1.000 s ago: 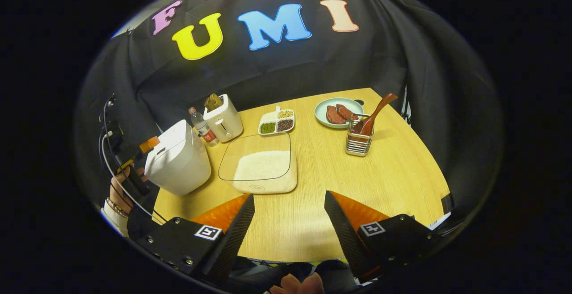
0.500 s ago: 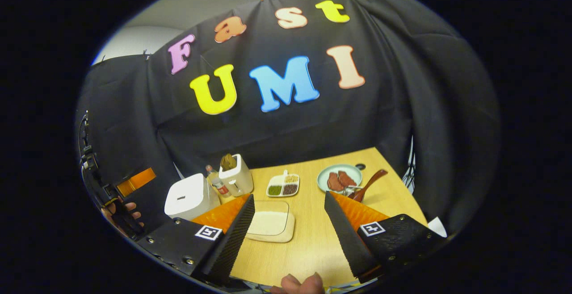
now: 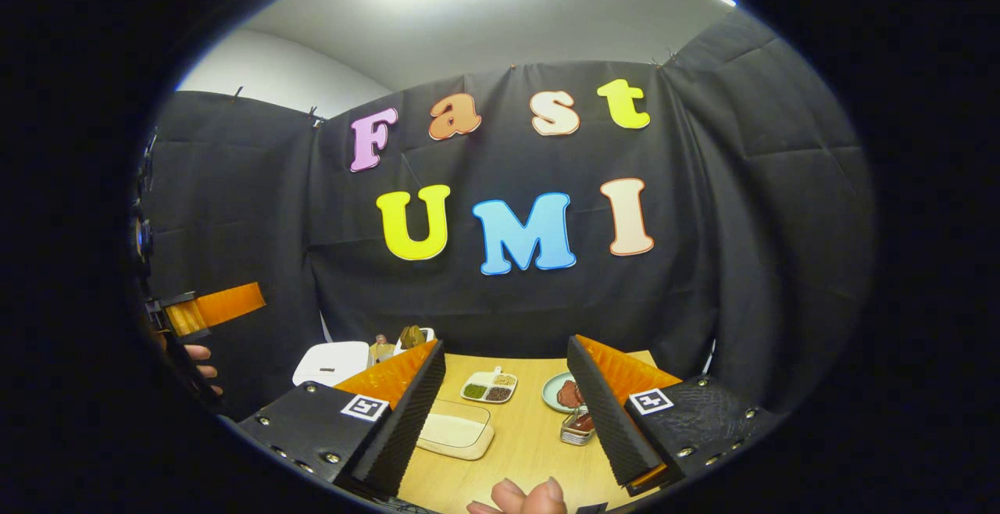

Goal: Close the left gripper, press the button to open the rice cooker; take a wooden spoon from the chopstick holder with the right hand, scoop a spoonful of rice and pour it into the rice cooker, then put the wooden spoon back into the chopstick holder.

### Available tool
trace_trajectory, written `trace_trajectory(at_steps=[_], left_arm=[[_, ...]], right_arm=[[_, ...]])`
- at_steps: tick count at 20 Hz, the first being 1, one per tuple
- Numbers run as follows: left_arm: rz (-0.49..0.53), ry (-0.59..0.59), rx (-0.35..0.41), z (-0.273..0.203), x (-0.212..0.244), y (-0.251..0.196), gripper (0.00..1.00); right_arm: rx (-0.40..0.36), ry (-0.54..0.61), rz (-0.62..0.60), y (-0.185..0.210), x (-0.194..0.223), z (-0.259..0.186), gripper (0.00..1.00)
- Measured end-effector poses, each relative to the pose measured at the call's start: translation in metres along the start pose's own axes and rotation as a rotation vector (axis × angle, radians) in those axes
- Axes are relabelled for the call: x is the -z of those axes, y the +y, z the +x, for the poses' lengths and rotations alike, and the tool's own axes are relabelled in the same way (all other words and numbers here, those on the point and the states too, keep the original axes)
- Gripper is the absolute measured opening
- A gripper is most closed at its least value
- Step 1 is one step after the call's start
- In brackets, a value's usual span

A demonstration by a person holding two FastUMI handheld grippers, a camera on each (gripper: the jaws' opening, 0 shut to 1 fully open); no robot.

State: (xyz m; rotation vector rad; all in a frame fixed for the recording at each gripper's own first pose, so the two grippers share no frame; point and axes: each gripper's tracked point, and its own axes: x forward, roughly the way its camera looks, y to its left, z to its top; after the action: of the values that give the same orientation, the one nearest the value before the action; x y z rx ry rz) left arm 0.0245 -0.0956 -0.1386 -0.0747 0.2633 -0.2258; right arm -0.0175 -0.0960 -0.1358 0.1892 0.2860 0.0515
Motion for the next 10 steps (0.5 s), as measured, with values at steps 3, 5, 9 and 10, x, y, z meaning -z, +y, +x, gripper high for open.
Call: trace_trajectory(at_steps=[3, 5, 9, 10], left_arm=[[-0.035, -0.008, 0.025, -0.005, -0.013, -0.013, 0.94], [-0.03, -0.011, 0.022, -0.005, -0.022, -0.009, 0.94], [-0.005, -0.038, 0.029, -0.008, -0.033, -0.002, 0.94], [-0.002, -0.04, 0.03, -0.009, -0.034, 0.002, 0.94]], right_arm=[[0.004, -0.071, -0.012, 0.004, -0.033, -0.013, 0.96], [0.021, -0.094, -0.037, 0.006, -0.043, -0.015, 0.96], [0.015, -0.099, -0.048, 0.022, -0.05, -0.018, 0.96], [0.013, -0.107, -0.051, 0.027, -0.052, -0.018, 0.96]])
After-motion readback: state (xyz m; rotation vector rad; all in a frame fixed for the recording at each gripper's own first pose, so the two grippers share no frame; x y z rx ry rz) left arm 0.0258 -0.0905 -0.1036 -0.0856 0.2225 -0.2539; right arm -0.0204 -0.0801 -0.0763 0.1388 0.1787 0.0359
